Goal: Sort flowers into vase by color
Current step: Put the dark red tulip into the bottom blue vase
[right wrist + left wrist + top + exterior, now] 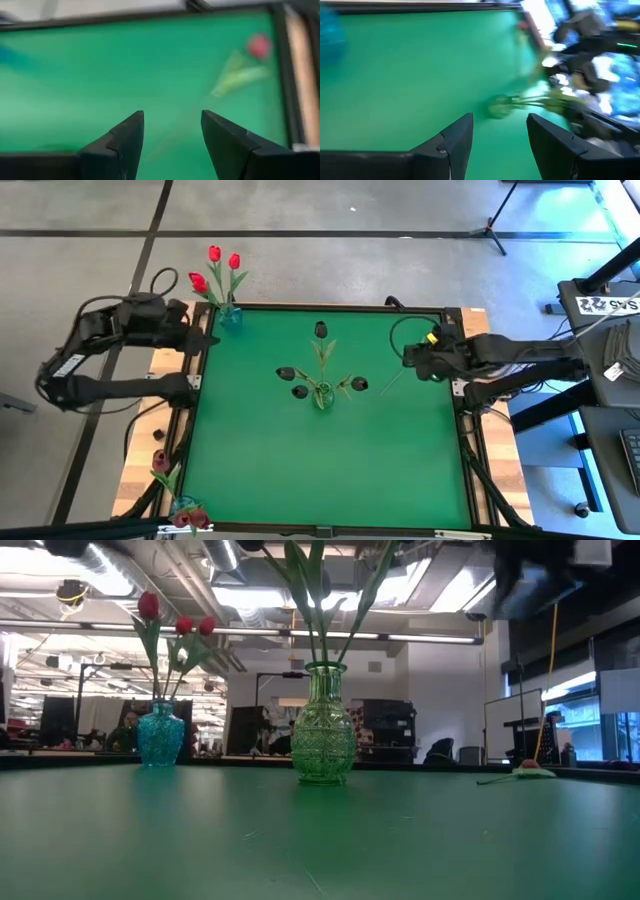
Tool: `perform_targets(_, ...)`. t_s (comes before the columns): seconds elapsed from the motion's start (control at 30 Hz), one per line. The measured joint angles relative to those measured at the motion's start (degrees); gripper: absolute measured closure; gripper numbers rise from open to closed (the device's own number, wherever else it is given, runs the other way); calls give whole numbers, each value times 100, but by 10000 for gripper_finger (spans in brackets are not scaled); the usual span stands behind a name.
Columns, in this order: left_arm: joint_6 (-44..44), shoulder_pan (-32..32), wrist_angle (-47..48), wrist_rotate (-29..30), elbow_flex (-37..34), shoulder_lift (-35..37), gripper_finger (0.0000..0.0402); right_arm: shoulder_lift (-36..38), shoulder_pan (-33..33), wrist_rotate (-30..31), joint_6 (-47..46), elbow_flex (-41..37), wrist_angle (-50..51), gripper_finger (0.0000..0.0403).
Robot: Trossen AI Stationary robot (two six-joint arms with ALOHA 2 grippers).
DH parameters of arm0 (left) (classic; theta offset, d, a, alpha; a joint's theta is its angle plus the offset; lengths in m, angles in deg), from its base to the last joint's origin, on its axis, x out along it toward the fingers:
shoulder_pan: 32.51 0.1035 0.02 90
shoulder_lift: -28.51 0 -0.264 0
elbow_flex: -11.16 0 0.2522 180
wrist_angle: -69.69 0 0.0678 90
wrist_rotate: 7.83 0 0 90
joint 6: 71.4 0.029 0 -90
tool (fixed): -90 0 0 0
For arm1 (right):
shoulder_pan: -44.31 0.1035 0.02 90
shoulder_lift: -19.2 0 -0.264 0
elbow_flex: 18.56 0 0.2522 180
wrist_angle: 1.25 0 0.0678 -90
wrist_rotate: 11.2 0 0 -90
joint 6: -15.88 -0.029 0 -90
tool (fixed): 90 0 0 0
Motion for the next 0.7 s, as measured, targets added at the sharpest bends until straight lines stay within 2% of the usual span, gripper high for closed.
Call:
perform_targets(0.07,-86,-475,-359,109,-3,-22,220,126,-551,-437,-116,-576,-226,205)
perform_targets(0.13,-52,-899,-798,275,-39,-93,221,183,-1126,-622,-126,-1148,-729,205)
perform_targets(0.33,203,-1778,-1786,629,-116,-472,221,-4,-2719,-1111,229,-2581,-3020,205)
perform_targets(0.53,359,-2290,-1929,1117,-124,-624,221,-548,-4155,-1440,203,-3010,-3462,205)
perform_targets(0.7,362,-2481,-1891,1386,-124,-606,221,-1184,-4968,-1607,536,-3021,-3789,205)
